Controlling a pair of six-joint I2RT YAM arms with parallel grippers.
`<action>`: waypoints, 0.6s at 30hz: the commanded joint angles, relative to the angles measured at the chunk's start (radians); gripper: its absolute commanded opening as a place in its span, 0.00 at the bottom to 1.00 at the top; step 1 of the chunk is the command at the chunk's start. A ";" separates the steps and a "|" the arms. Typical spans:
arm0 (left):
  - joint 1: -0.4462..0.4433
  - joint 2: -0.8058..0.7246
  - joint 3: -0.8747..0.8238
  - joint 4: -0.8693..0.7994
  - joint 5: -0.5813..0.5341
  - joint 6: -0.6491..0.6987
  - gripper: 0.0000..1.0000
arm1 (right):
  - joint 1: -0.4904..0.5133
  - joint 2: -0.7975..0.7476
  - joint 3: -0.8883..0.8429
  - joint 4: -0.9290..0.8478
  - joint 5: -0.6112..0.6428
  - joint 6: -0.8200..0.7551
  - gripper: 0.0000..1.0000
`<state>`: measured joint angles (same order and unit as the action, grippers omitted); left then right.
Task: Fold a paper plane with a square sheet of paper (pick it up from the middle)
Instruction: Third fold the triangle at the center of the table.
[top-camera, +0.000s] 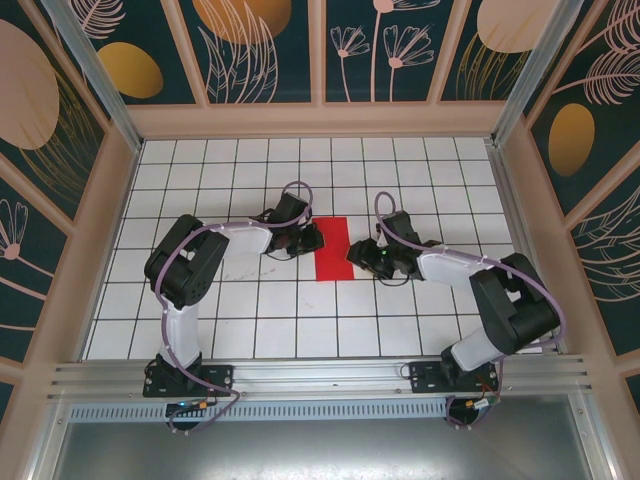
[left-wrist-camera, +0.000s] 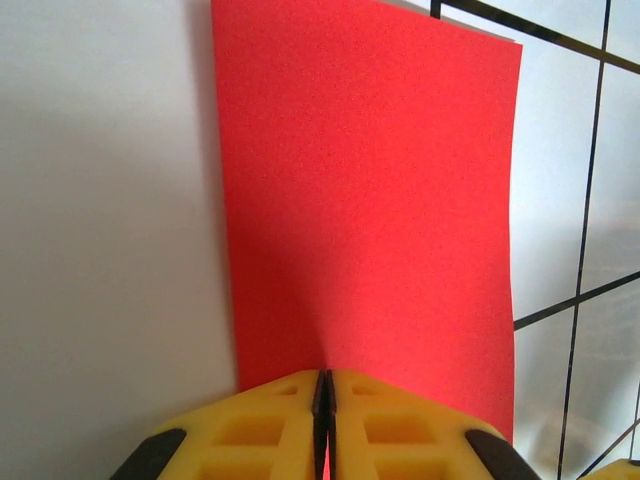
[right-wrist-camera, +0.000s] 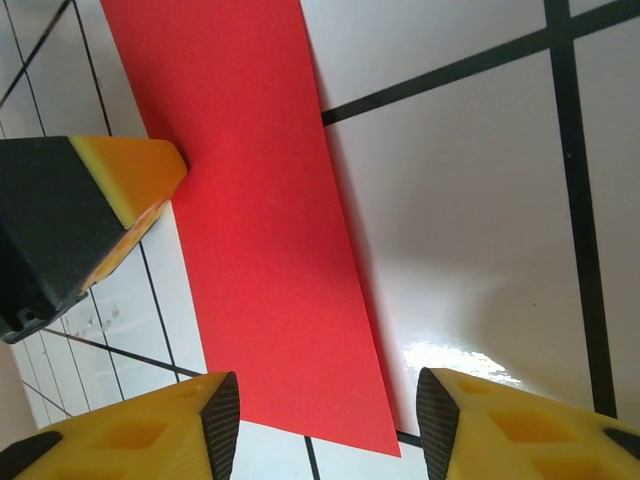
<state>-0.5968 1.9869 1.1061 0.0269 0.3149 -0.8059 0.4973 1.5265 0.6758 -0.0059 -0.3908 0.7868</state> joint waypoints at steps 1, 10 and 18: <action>-0.001 0.047 -0.041 -0.062 -0.044 -0.012 0.14 | 0.013 0.031 0.039 -0.016 -0.022 -0.018 0.49; 0.000 0.047 -0.048 -0.059 -0.046 -0.014 0.13 | 0.044 0.086 0.079 -0.054 0.000 -0.058 0.45; 0.000 0.050 -0.051 -0.055 -0.045 -0.013 0.13 | 0.066 0.092 0.086 -0.068 0.016 -0.065 0.49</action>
<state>-0.5968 1.9858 1.0973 0.0425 0.3161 -0.8143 0.5587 1.6089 0.7341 -0.0444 -0.3908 0.7383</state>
